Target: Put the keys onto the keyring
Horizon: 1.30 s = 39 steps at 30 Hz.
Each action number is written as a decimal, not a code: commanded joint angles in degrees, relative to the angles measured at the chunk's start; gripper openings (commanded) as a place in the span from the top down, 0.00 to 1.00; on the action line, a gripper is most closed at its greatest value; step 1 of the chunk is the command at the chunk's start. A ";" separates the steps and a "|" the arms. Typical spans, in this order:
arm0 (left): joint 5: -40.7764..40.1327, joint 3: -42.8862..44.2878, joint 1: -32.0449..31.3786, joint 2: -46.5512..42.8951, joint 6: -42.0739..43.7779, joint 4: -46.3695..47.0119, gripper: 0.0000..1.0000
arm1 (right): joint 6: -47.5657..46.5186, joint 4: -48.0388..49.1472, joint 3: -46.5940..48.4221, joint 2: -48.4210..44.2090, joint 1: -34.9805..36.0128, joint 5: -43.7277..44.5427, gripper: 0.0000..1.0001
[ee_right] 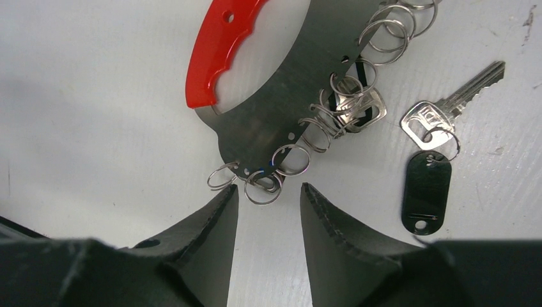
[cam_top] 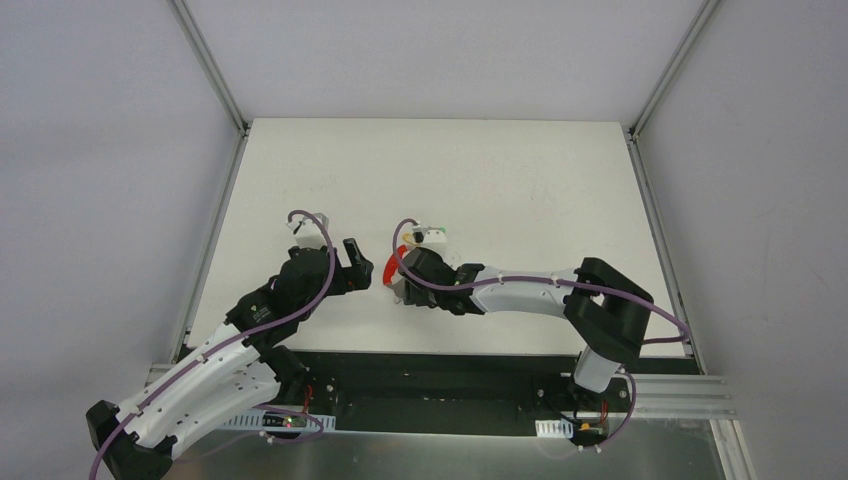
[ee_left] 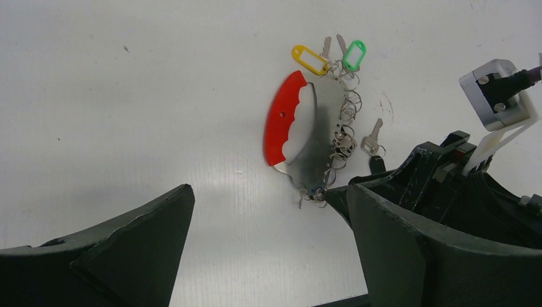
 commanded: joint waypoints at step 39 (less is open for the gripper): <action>-0.02 0.83 0.37 2.36 -0.68 0.04 0.10 | -3.56 7.75 -0.52 1.77 -4.20 1.30 0.60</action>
